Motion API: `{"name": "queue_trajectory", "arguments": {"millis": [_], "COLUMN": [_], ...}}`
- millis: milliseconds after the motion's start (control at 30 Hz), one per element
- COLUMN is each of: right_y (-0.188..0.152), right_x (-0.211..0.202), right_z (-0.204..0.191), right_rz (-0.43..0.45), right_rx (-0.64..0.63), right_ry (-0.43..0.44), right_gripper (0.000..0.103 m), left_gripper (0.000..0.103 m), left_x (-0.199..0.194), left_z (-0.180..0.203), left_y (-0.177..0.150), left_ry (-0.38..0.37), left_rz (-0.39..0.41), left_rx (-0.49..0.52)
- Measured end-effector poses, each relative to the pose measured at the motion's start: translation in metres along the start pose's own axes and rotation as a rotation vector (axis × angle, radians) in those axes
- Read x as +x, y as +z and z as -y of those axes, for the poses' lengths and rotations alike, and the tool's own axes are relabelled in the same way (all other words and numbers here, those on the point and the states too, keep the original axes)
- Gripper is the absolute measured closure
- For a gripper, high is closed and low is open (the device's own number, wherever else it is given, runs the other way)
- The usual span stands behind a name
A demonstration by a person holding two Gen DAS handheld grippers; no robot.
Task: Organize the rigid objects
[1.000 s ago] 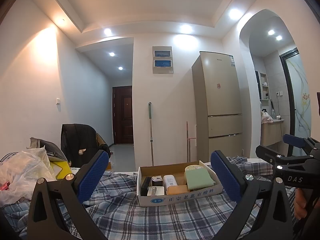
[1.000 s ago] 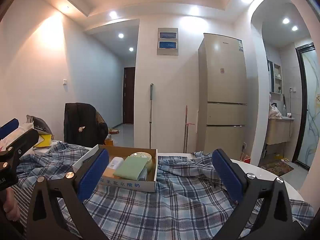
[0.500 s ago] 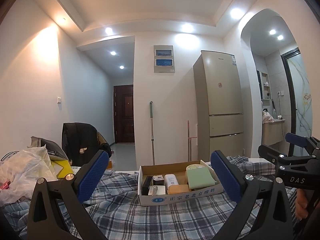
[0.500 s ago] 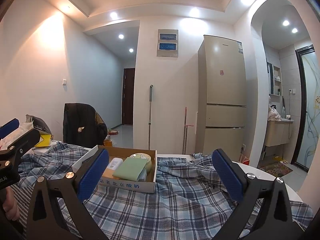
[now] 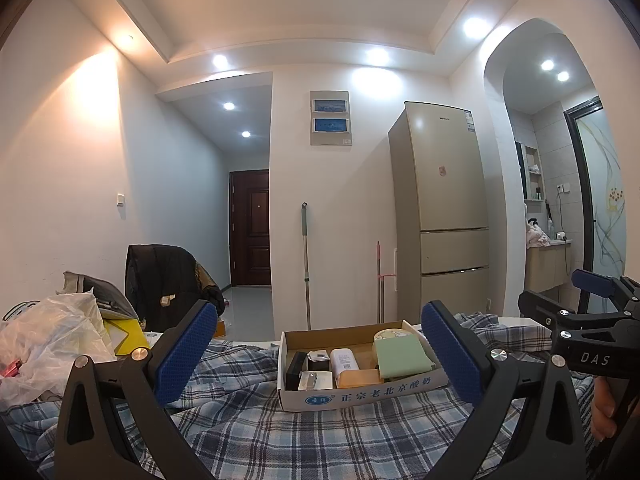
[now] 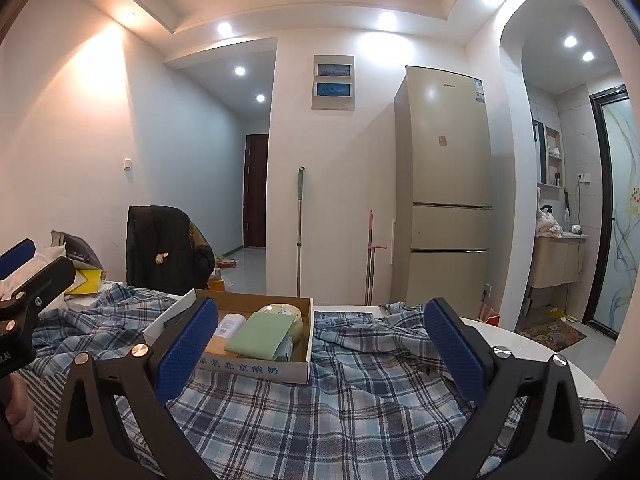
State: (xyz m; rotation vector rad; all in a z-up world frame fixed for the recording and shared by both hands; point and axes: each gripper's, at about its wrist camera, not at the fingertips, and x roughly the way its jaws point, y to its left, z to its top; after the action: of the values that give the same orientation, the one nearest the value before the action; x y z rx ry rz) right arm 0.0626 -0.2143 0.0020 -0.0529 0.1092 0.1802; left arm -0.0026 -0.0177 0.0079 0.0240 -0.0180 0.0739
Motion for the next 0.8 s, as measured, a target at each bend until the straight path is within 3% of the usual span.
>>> {"name": "queue_trajectory", "arguments": {"millis": [800], "right_y": [0.0031], "right_x": [-0.0039], "right_z": [0.0025], "right_rz": [0.006], "right_rx": [-0.002], "right_ry": [0.0], "right_gripper": [0.0], "left_gripper": [0.0], "left_x": [-0.0018], "left_z": [0.0024], "left_y": [-0.0011], "left_ry": [0.002], "left_rz": [0.001], "left_rx": [-0.004]}}
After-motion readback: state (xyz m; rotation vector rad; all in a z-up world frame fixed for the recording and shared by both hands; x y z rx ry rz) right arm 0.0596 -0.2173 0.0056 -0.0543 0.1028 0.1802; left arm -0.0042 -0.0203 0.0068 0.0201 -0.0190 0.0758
